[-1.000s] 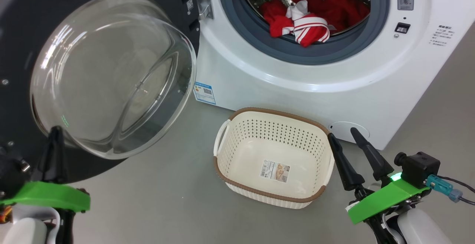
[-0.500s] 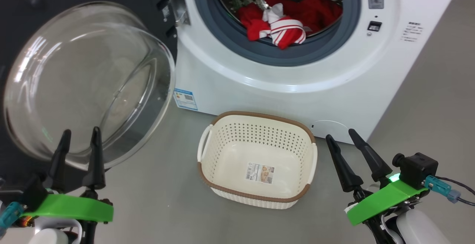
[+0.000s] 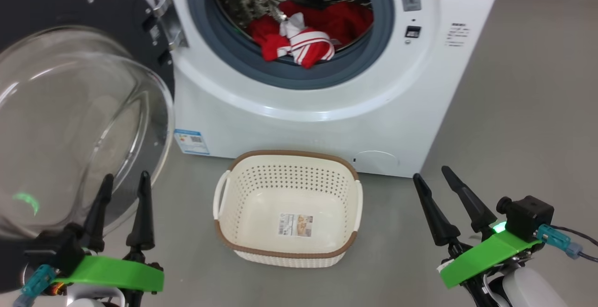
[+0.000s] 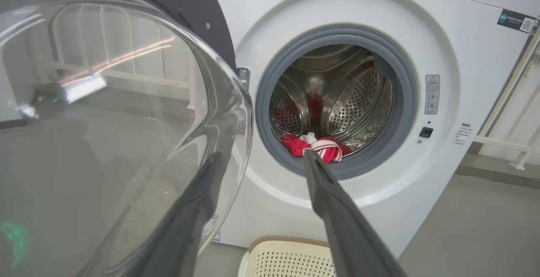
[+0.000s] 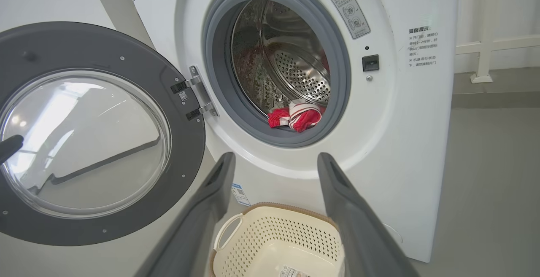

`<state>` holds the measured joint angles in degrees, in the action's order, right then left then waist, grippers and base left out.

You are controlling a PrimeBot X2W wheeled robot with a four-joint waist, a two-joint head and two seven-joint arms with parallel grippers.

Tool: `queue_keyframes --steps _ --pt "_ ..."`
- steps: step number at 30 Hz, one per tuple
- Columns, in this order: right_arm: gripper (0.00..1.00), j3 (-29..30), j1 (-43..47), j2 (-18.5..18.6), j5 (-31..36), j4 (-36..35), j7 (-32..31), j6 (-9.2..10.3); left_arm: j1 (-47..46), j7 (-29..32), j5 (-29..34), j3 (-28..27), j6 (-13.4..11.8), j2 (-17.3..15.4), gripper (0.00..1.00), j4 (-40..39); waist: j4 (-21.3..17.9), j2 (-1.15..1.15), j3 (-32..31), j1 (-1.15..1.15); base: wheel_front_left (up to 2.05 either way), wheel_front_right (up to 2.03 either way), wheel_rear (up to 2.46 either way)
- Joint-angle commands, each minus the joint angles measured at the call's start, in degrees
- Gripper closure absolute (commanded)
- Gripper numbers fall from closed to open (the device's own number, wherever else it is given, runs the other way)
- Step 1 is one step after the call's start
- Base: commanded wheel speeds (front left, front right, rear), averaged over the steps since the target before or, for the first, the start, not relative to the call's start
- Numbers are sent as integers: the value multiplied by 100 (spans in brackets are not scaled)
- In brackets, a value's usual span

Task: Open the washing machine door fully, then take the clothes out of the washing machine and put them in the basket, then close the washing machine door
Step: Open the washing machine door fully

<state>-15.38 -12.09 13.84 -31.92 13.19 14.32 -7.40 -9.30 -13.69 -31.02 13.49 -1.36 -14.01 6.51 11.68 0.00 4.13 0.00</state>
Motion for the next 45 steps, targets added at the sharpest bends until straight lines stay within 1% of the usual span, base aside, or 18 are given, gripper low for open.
queue_keyframes --steps 1,14,25,34,39,45 --pt "0 -112 27 46 -34 -155 68 -9 -36 -33 51 -200 -31 -116 0 -119 -239 0 -68 0 0 0 0" --pt "0 -161 52 145 -47 -164 68 -9 123 -109 155 -187 13 36 0 58 -838 0 -202 0 0 0 0" --pt "0 -1 123 200 -42 -193 68 -9 284 -127 218 -355 118 105 0 138 -1319 0 -295 0 0 0 0" --pt "0 124 169 235 -20 -226 68 -9 365 -129 428 -575 190 203 0 37 -1470 0 -296 0 0 0 0" --pt "0 185 163 249 -7 -242 68 -9 366 -130 653 -605 188 214 0 32 -1472 0 -267 0 0 0 0" --pt "0 232 174 243 15 -242 68 -9 370 -130 762 -664 241 264 0 47 -1445 0 -272 0 0 0 0"
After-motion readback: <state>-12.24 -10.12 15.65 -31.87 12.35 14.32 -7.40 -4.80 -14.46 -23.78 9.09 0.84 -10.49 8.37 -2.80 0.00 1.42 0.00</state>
